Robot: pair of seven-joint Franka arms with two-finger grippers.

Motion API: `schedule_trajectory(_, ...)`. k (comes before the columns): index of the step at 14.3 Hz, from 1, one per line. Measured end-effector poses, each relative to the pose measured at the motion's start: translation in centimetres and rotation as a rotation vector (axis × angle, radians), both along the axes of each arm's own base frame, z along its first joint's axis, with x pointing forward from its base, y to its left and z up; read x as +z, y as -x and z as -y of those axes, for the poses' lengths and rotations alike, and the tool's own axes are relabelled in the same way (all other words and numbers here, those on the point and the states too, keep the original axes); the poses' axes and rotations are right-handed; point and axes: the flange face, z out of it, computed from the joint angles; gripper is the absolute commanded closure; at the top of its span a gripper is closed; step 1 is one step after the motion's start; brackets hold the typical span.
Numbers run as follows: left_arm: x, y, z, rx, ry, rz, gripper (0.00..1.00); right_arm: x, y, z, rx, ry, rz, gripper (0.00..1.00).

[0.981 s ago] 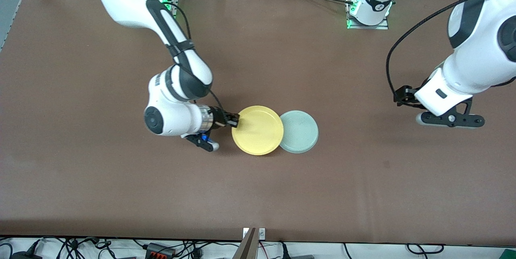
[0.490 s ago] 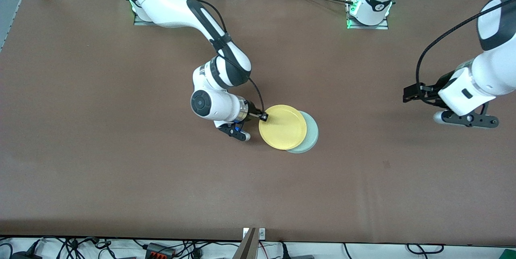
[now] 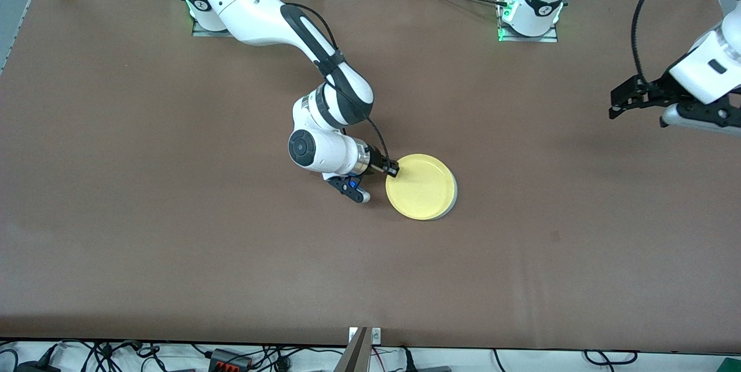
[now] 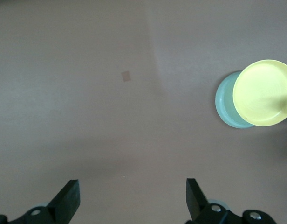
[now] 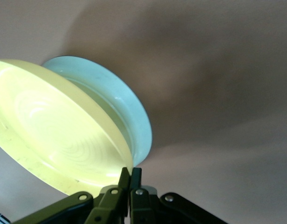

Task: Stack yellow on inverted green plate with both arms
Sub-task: 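Lower the yellow plate onto the inverted green plate with the right gripper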

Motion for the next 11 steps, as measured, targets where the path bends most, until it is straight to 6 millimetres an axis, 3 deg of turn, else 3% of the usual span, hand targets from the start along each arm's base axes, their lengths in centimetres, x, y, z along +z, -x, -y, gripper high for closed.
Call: schedule_trajectory(11, -0.6, 0.7, 1.3, -0.015, -0.021, -0.023, 0.00, -1.8, 0.8, -1.0, -0.029, 0.001, -0.018, 1.00)
